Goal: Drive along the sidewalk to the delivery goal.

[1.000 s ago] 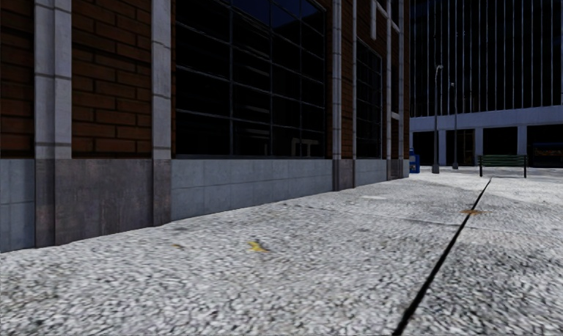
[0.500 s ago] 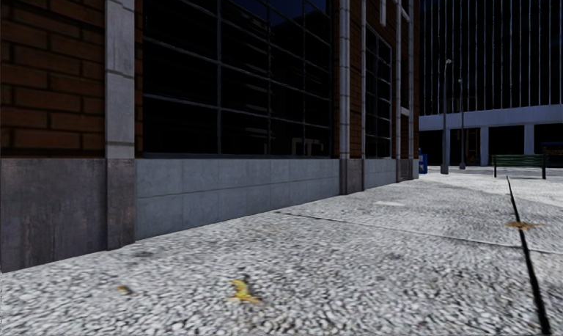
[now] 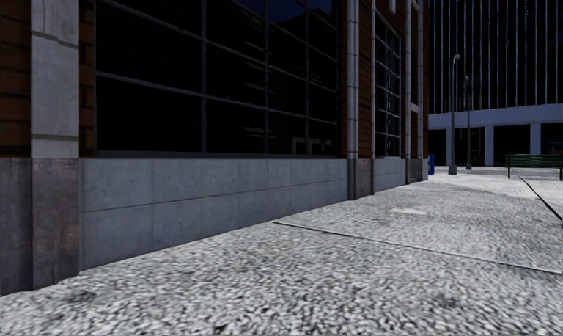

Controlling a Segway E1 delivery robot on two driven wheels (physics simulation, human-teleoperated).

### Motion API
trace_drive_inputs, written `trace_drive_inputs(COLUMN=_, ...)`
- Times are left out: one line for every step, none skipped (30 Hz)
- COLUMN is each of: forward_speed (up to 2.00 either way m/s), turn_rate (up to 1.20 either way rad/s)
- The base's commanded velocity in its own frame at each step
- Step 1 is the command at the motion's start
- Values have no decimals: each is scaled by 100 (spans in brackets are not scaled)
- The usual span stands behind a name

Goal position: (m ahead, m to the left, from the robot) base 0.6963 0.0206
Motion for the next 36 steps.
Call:
trace_drive_inputs(forward_speed=129, turn_rate=0)
trace_drive_inputs(forward_speed=127, turn_rate=0)
trace_drive_inputs(forward_speed=127, turn_rate=0)
trace_drive_inputs(forward_speed=127, turn_rate=0)
trace_drive_inputs(forward_speed=127, turn_rate=0)
trace_drive_inputs(forward_speed=126, turn_rate=0)
trace_drive_inputs(forward_speed=126, turn_rate=0)
trace_drive_inputs(forward_speed=126, turn_rate=0)
trace_drive_inputs(forward_speed=124, turn_rate=0)
trace_drive_inputs(forward_speed=124, turn_rate=0)
trace_drive_inputs(forward_speed=121, turn_rate=0)
trace_drive_inputs(forward_speed=113, turn_rate=0)
trace_drive_inputs(forward_speed=102, turn_rate=0)
trace_drive_inputs(forward_speed=97, turn_rate=0)
trace_drive_inputs(forward_speed=97, turn_rate=0)
trace_drive_inputs(forward_speed=88, turn_rate=0)
trace_drive_inputs(forward_speed=84, turn_rate=0)
trace_drive_inputs(forward_speed=81, turn_rate=0)
trace_drive_inputs(forward_speed=68, turn_rate=0)
trace_drive_inputs(forward_speed=68, turn_rate=0)
trace_drive_inputs(forward_speed=34, turn_rate=0)
trace_drive_inputs(forward_speed=0, turn_rate=0)
trace_drive_inputs(forward_speed=0, turn_rate=0)
trace_drive_inputs(forward_speed=0, turn_rate=0)
trace_drive_inputs(forward_speed=0, turn_rate=0)
trace_drive_inputs(forward_speed=0, turn_rate=0)
trace_drive_inputs(forward_speed=0, turn_rate=0)
trace_drive_inputs(forward_speed=0, turn_rate=0)
trace_drive_inputs(forward_speed=0, turn_rate=0)
trace_drive_inputs(forward_speed=0, turn_rate=0)
trace_drive_inputs(forward_speed=0, turn_rate=0)
trace_drive_inputs(forward_speed=0, turn_rate=0)
trace_drive_inputs(forward_speed=0, turn_rate=0)
trace_drive_inputs(forward_speed=0, turn_rate=0)
trace_drive_inputs(forward_speed=0, turn_rate=0)
trace_drive_inputs(forward_speed=0, turn_rate=0)
